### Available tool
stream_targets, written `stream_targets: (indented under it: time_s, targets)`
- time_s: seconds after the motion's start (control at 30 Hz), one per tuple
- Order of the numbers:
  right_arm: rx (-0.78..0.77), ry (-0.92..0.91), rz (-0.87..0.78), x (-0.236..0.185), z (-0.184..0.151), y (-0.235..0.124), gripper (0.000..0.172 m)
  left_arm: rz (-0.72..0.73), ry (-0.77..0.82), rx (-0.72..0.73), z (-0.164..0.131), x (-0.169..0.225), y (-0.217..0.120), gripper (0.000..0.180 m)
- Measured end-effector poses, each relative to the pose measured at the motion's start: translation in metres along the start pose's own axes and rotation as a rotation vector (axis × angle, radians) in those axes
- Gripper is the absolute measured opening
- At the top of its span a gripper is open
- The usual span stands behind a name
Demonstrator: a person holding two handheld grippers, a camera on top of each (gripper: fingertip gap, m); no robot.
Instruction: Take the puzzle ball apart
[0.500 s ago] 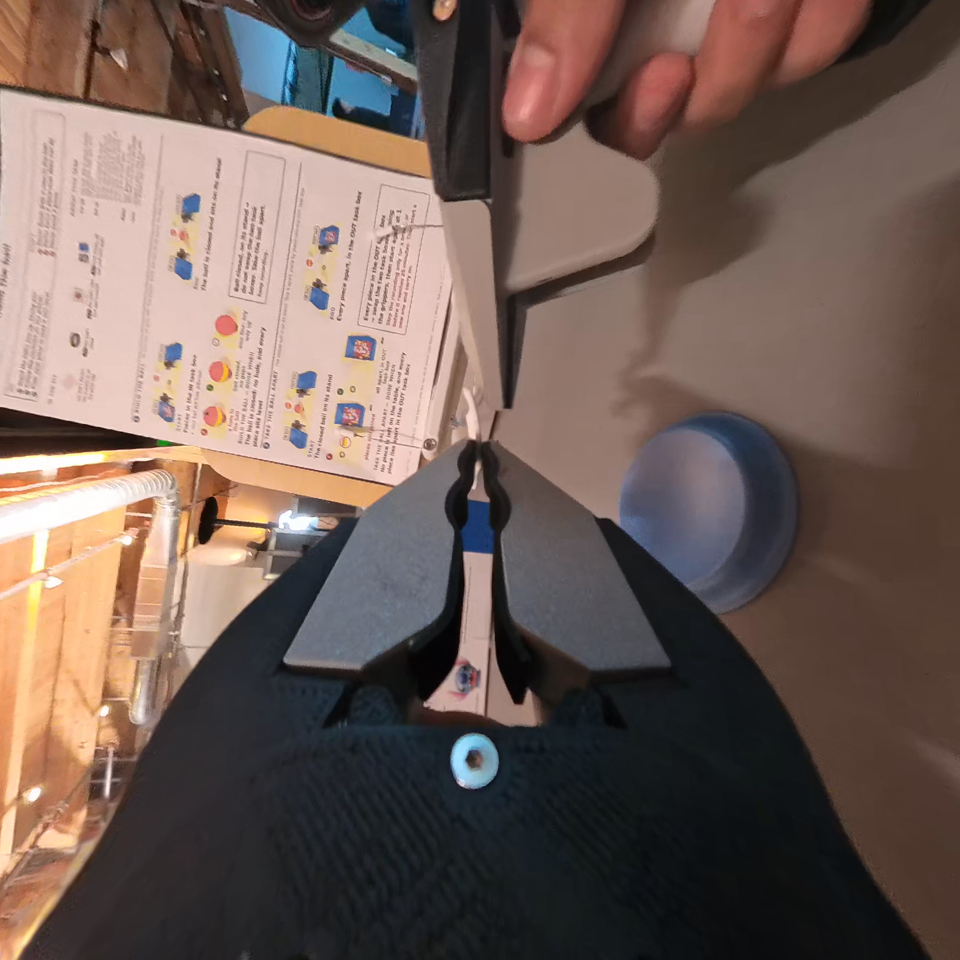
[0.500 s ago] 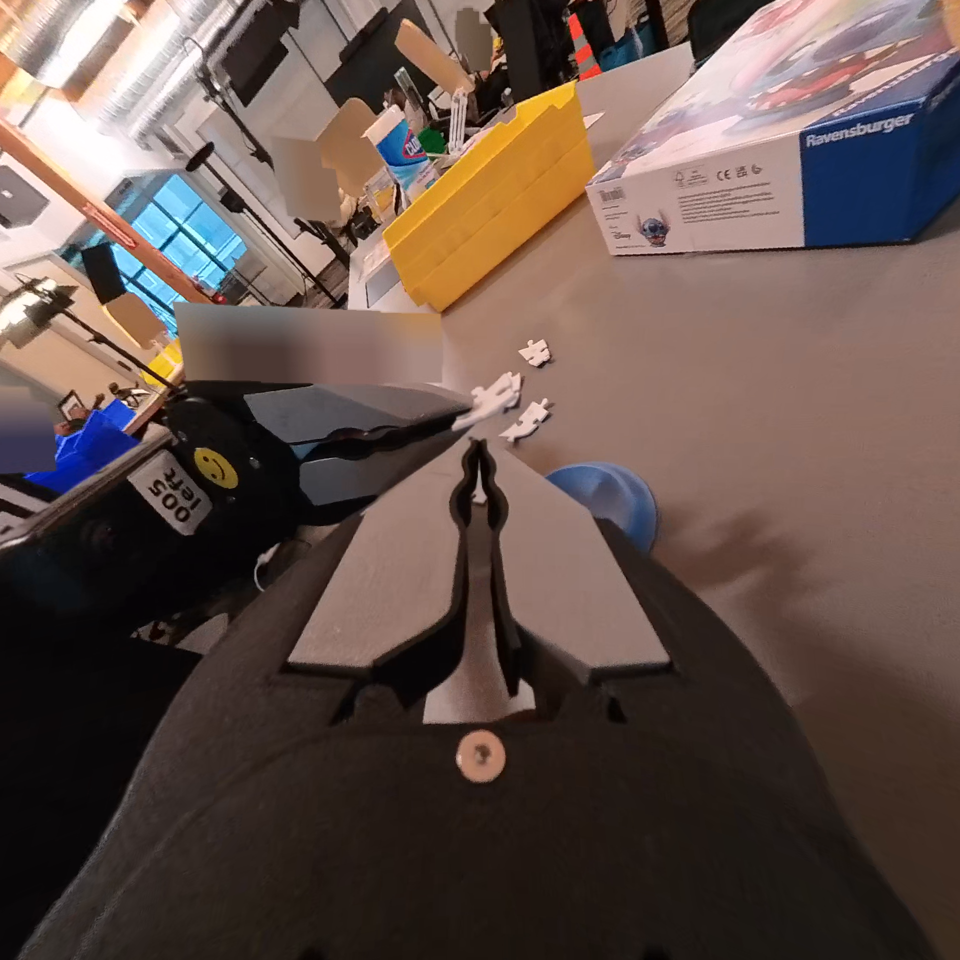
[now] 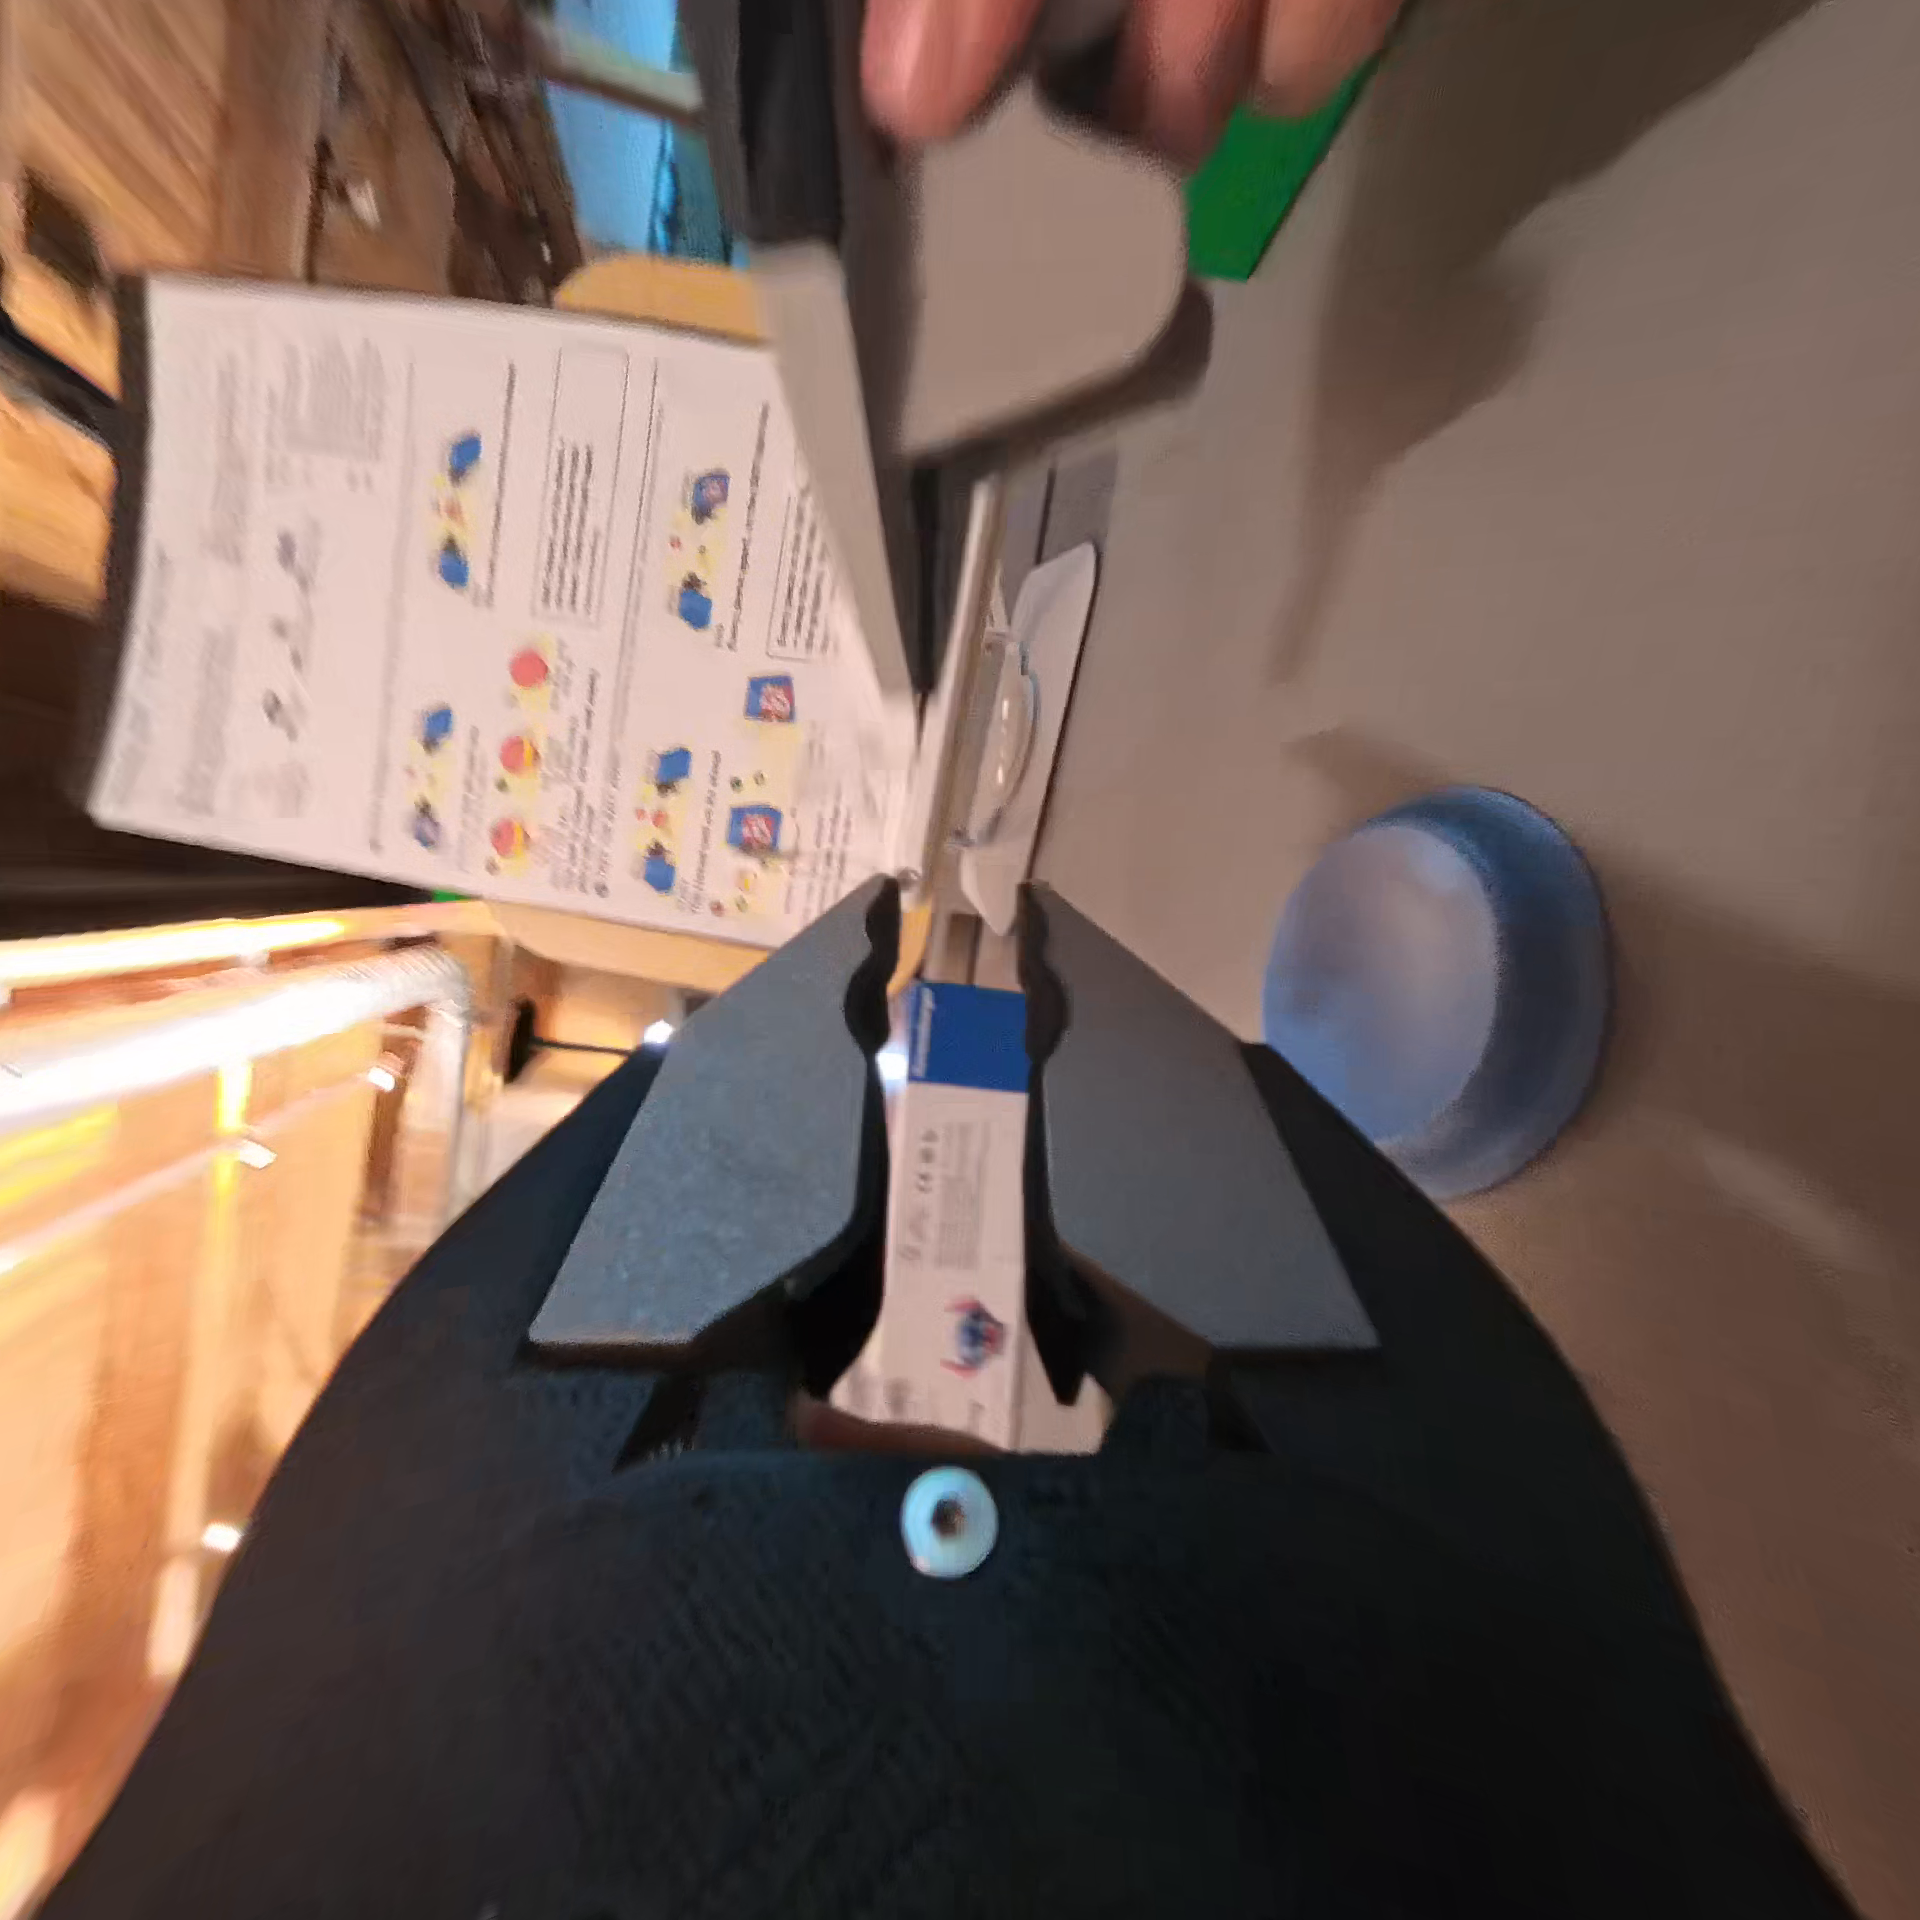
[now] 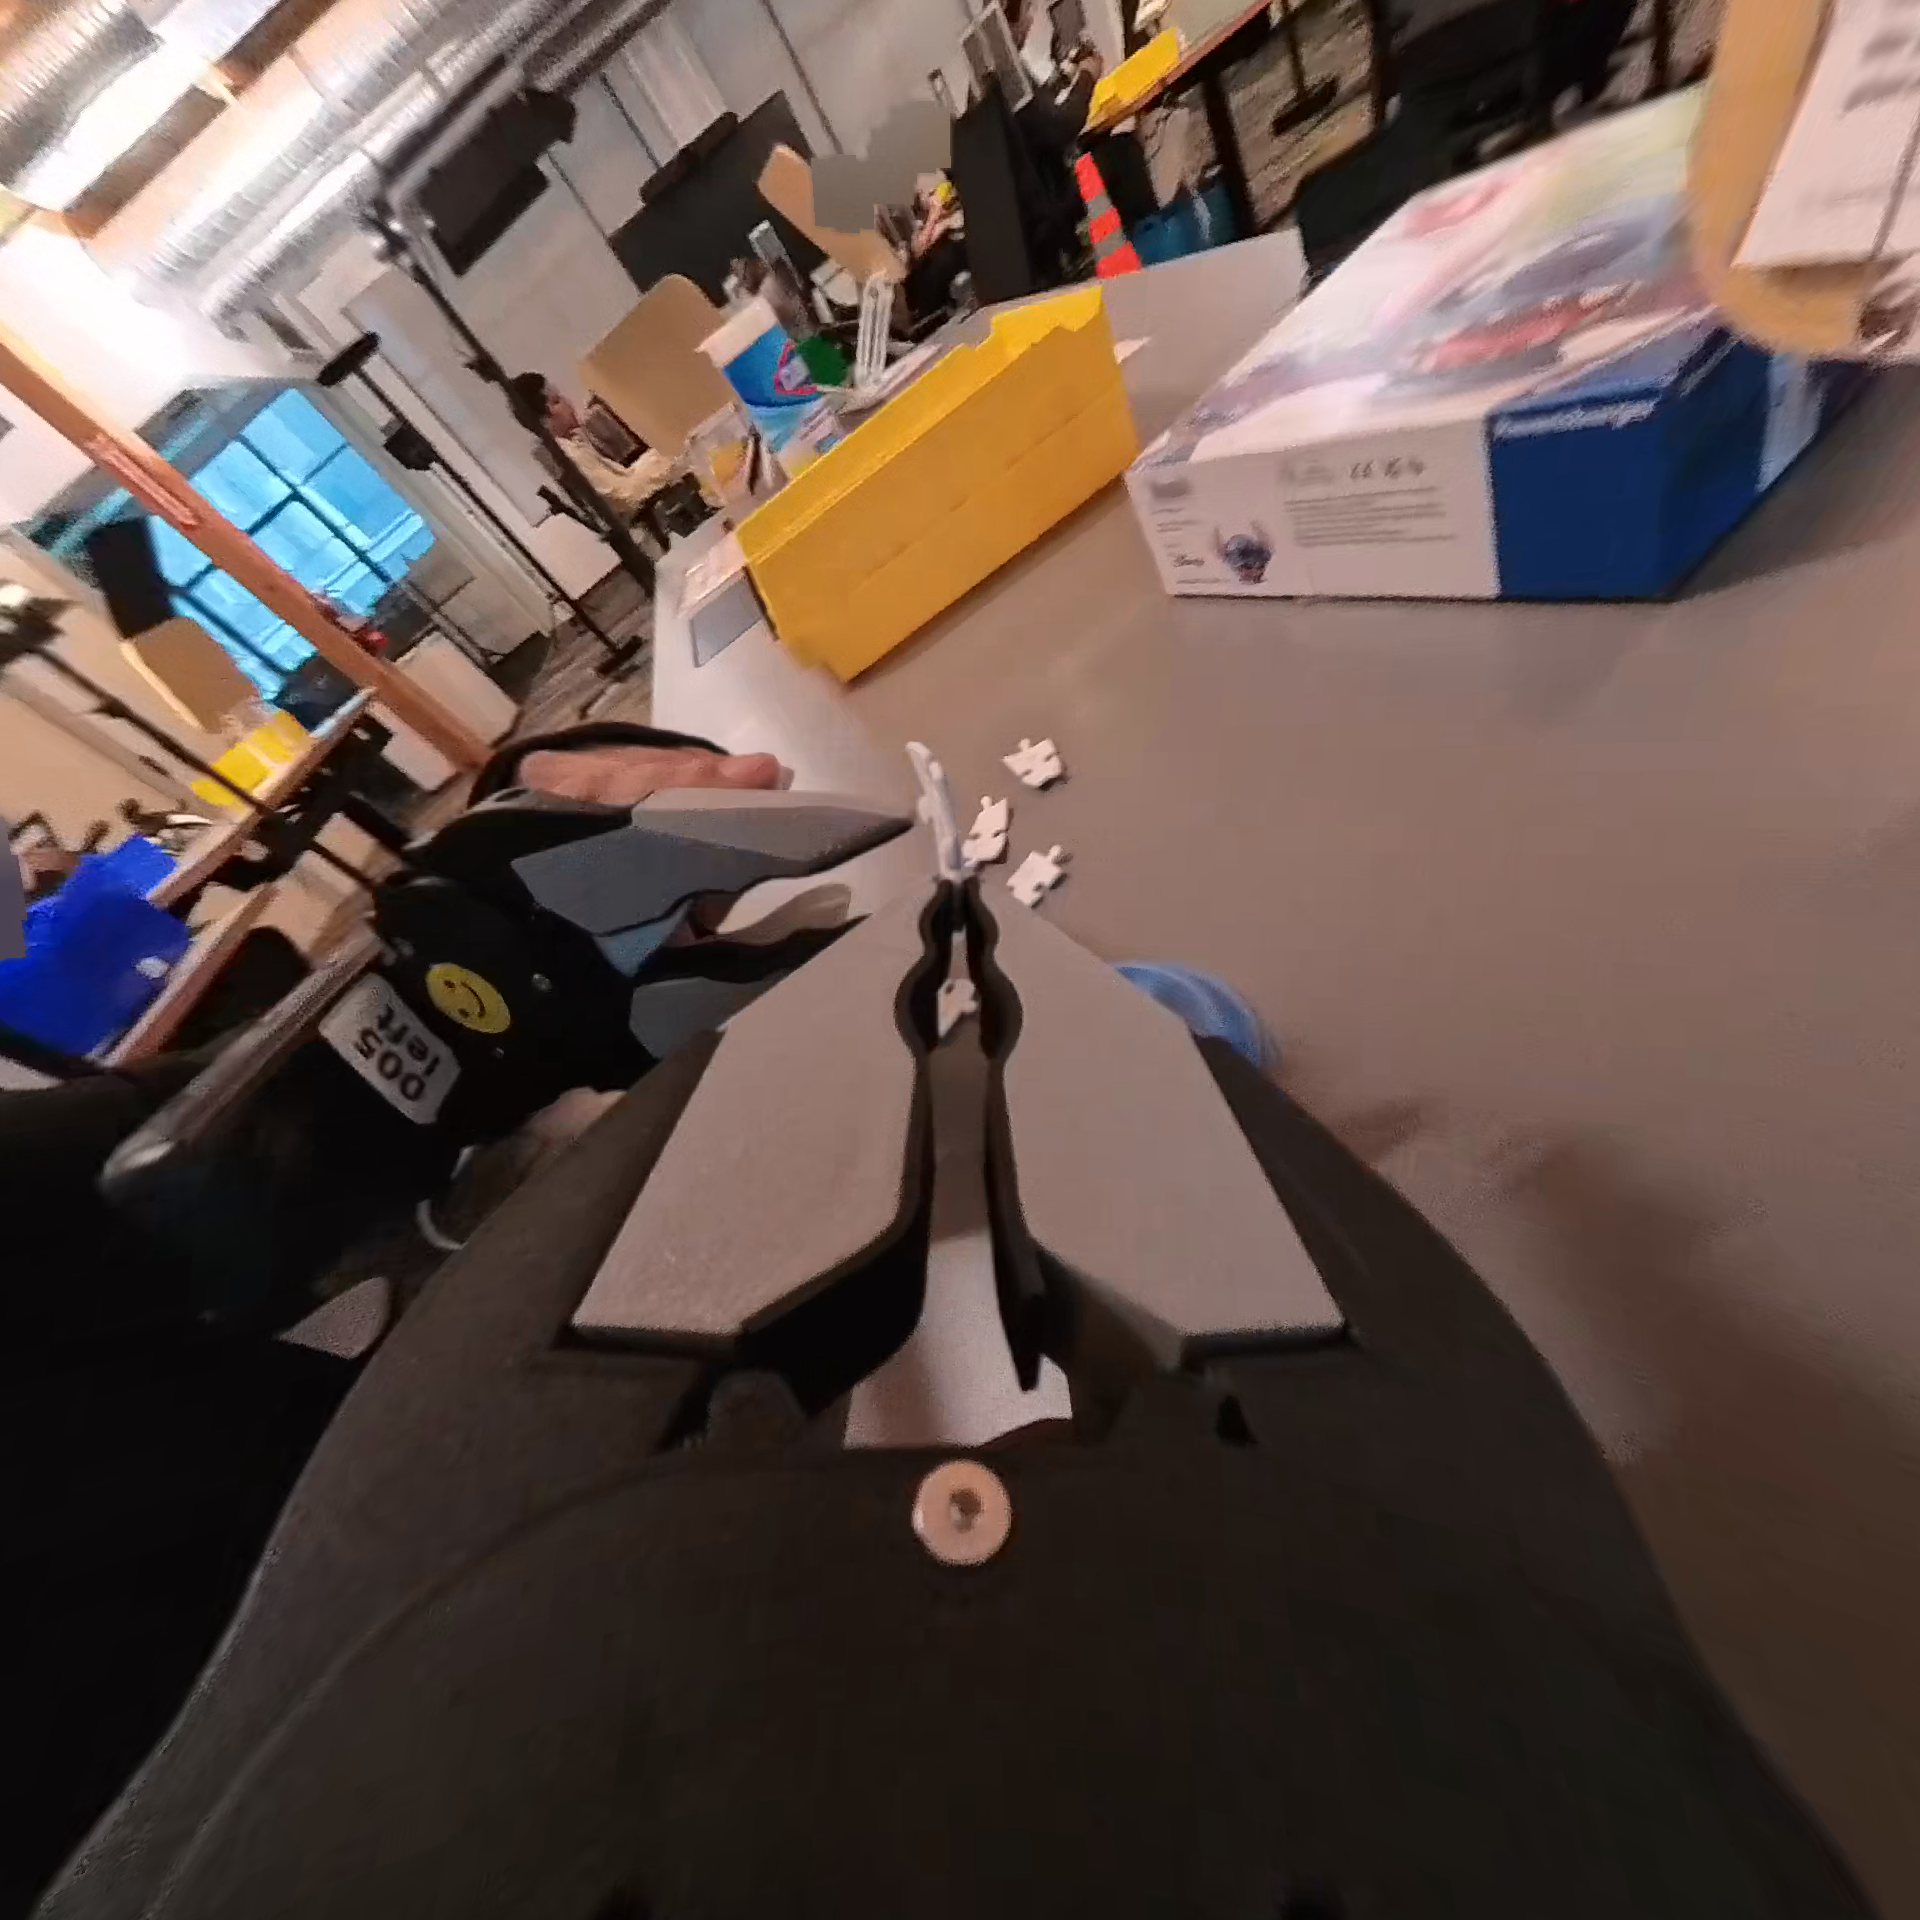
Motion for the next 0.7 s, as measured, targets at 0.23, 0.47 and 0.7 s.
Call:
stream_targets:
  time_s: [0.23, 0.47, 0.7]
  targets:
    - [-0.047, -0.291, -0.754, 0.015, 0.058, -0.141, 0.000, -0.343, -0.583, -0.251, -0.095, -0.015, -0.044, 0.032]
    - [-0.049, -0.415, -0.934, 0.023, 0.080, -0.141, 0.037, -0.686, -0.833, -0.406, -0.162, 0.025, -0.040, 0.053]
    - [-0.358, -0.363, -0.192, -0.032, -0.013, 0.069, 0.043, -0.716, -0.851, -0.370, -0.161, 0.037, -0.026, 0.008]
Point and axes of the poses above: each gripper's, where its closed fingertips meet, y out along the fingers, z out of its top, x = y × z across the jaws, the point moved 7 cm from there along -y, back along the fingers, and after that the axes turned 4 degrees about y, right-handed, at the moved point
